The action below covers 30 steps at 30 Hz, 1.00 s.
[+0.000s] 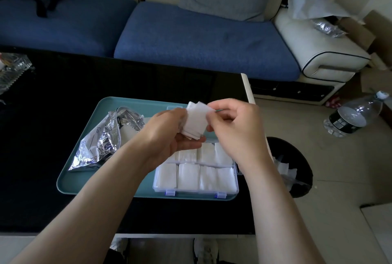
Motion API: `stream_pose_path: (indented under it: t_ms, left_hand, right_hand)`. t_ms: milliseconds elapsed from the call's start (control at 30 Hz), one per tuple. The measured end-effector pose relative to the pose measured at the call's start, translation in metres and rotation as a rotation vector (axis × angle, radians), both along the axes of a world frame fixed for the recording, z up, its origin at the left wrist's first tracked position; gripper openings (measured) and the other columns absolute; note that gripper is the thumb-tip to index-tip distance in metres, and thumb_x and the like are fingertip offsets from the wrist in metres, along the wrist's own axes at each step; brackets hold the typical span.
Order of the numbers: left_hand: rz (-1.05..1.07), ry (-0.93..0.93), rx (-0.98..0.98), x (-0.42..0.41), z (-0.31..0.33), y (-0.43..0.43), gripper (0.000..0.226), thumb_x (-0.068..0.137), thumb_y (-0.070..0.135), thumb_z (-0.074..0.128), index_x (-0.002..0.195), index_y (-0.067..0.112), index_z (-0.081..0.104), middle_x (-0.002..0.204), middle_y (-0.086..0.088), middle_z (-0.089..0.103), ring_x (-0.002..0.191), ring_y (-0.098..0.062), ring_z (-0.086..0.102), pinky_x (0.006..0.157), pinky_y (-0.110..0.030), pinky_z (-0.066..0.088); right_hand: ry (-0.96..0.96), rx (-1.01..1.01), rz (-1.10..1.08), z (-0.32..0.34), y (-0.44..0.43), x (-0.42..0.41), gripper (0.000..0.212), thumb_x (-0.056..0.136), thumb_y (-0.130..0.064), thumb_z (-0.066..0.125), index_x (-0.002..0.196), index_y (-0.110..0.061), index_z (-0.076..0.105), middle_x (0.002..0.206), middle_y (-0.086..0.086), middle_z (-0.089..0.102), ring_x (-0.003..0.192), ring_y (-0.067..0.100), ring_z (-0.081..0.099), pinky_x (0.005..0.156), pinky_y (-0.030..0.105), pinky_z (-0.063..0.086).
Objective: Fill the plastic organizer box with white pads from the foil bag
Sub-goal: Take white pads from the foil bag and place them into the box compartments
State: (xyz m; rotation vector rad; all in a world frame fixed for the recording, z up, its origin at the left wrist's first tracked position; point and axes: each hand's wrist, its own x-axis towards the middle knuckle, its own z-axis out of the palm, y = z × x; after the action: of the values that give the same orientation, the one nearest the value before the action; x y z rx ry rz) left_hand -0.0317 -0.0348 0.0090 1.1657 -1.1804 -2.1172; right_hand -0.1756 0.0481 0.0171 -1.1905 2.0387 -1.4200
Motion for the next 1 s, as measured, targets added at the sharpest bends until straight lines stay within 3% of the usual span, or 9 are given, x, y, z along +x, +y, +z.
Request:
stream_pose_path:
  t_ms: [67,133,267,333,467,600,700,833,1000]
  left_hand:
    - [0.024,-0.023,0.007,-0.0004,0.0033,0.0025,0.036,0.112,0.039,0.045,0.121,0.009,0.062,0.111,-0.024,0.072,0.095,-0.041,0.078,0.078,-0.045,0.065]
    - [-0.008,-0.06,-0.042,0.0008,0.0036,0.0038,0.034,0.112,0.041,0.043,0.113,0.014,0.063,0.108,-0.02,0.073,0.096,-0.037,0.078,0.081,-0.044,0.065]
    - [-0.059,-0.073,-0.102,0.0025,0.0,0.0027,0.034,0.113,0.037,0.044,0.123,0.013,0.065,0.115,-0.018,0.073,0.098,-0.031,0.077,0.09,-0.045,0.064]
    - [-0.074,-0.079,-0.122,0.0032,-0.0015,0.0017,0.034,0.113,0.037,0.044,0.123,0.014,0.067,0.118,-0.018,0.073,0.103,-0.032,0.077,0.093,-0.045,0.063]
    - [-0.048,-0.06,-0.109,0.004,-0.0013,0.0007,0.037,0.114,0.033,0.041,0.121,0.007,0.066,0.12,-0.023,0.071,0.109,-0.036,0.074,0.084,-0.037,0.064]
    - [0.03,-0.028,-0.077,0.0033,0.0,0.0008,0.034,0.114,0.03,0.041,0.123,0.006,0.064,0.113,-0.02,0.072,0.092,-0.027,0.078,0.083,-0.037,0.065]
    - [0.089,0.007,-0.008,0.0028,0.001,-0.0011,0.032,0.114,0.029,0.042,0.12,0.007,0.064,0.118,-0.021,0.068,0.098,-0.03,0.077,0.087,-0.041,0.064]
    - [0.171,0.117,0.156,0.0013,0.0055,-0.0001,0.03,0.113,0.023,0.047,0.119,-0.002,0.062,0.118,-0.026,0.067,0.104,-0.036,0.073,0.087,-0.049,0.064]
    - [0.121,0.115,0.174,0.0011,0.0064,0.0024,0.039,0.112,0.034,0.049,0.118,-0.002,0.065,0.117,-0.028,0.07,0.099,-0.037,0.077,0.083,-0.049,0.065]
  right_hand:
    - [0.062,0.032,0.022,-0.0013,0.0,0.0012,0.014,0.093,-0.014,0.078,0.103,-0.023,0.08,0.08,-0.008,0.077,0.072,0.002,0.074,0.059,0.012,0.052]
    - [0.104,0.055,0.015,-0.0022,0.0002,0.0021,0.016,0.092,-0.014,0.079,0.105,-0.024,0.079,0.082,-0.009,0.076,0.071,0.001,0.073,0.056,0.01,0.049]
    - [0.193,0.132,0.019,-0.0036,-0.0009,0.005,0.039,0.093,-0.023,0.079,0.131,-0.029,0.068,0.109,-0.009,0.067,0.09,0.004,0.067,0.062,0.0,0.045]
    - [0.196,0.161,0.062,-0.0037,-0.002,0.0062,0.036,0.095,-0.028,0.077,0.13,-0.028,0.069,0.116,-0.009,0.068,0.095,0.004,0.067,0.066,0.0,0.046]
    - [0.111,0.091,0.005,-0.0018,-0.0014,0.0066,0.016,0.091,-0.018,0.078,0.107,-0.022,0.08,0.09,-0.012,0.075,0.078,-0.006,0.068,0.059,0.005,0.047]
    - [-0.112,0.093,-0.044,0.0006,-0.0001,0.0017,0.018,0.091,-0.019,0.075,0.107,-0.027,0.078,0.094,-0.009,0.078,0.084,-0.002,0.072,0.059,0.007,0.049]
    - [-0.226,0.097,-0.037,0.0043,-0.0001,0.0011,0.021,0.092,-0.019,0.075,0.11,-0.029,0.076,0.1,-0.009,0.078,0.094,0.007,0.075,0.067,0.015,0.053]
    - [-0.203,0.092,0.028,0.0057,0.0008,0.0031,0.021,0.092,-0.016,0.077,0.109,-0.028,0.078,0.097,-0.009,0.079,0.088,0.001,0.074,0.062,0.008,0.052]
    - [-0.017,0.066,0.021,-0.0012,-0.0006,0.0076,0.021,0.093,-0.019,0.078,0.112,-0.027,0.08,0.095,-0.011,0.078,0.084,-0.002,0.072,0.063,0.008,0.051]
